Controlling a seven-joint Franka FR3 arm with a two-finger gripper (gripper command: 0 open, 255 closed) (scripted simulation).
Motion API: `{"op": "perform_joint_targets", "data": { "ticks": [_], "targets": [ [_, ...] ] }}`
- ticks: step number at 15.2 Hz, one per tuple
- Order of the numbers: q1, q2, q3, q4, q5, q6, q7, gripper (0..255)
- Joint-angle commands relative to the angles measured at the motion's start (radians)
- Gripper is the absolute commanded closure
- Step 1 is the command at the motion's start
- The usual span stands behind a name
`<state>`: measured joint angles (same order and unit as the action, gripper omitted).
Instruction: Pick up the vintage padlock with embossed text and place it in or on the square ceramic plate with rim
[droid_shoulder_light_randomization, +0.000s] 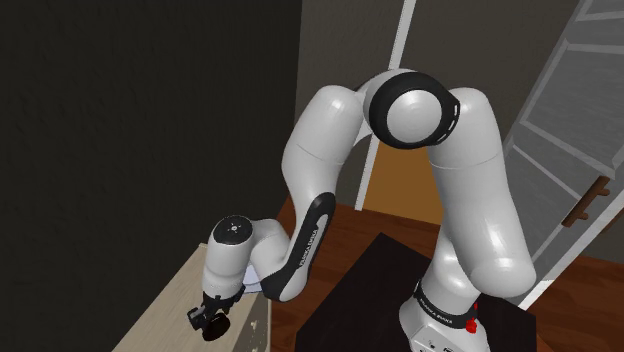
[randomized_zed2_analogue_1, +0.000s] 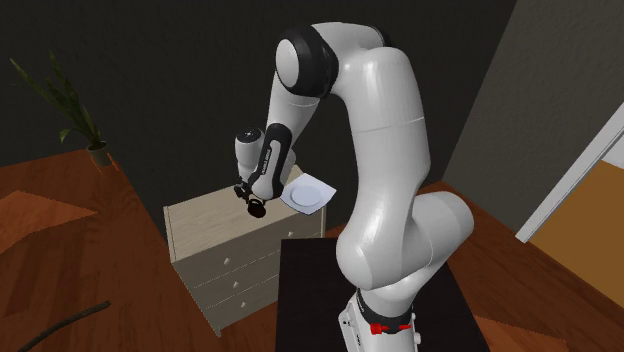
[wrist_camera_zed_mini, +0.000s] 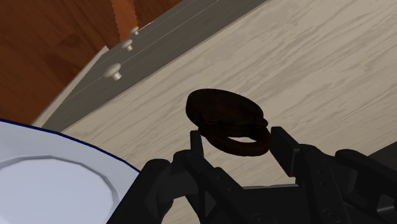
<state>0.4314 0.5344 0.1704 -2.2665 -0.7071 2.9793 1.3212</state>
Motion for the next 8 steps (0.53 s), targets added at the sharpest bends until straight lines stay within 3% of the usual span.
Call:
{"op": "perform_joint_targets", "data": {
  "ticks": [1,5,8],
  "targets": [
    [0.000,0.001,0.000,0.000,0.000,0.000,0.000,255],
    [0.000,0.001,0.000,0.000,0.000,0.000,0.000,255],
    [-0.035,-0.040,0.042,-0.017,0.030,-0.029,-0.031,255]
  ]
}}
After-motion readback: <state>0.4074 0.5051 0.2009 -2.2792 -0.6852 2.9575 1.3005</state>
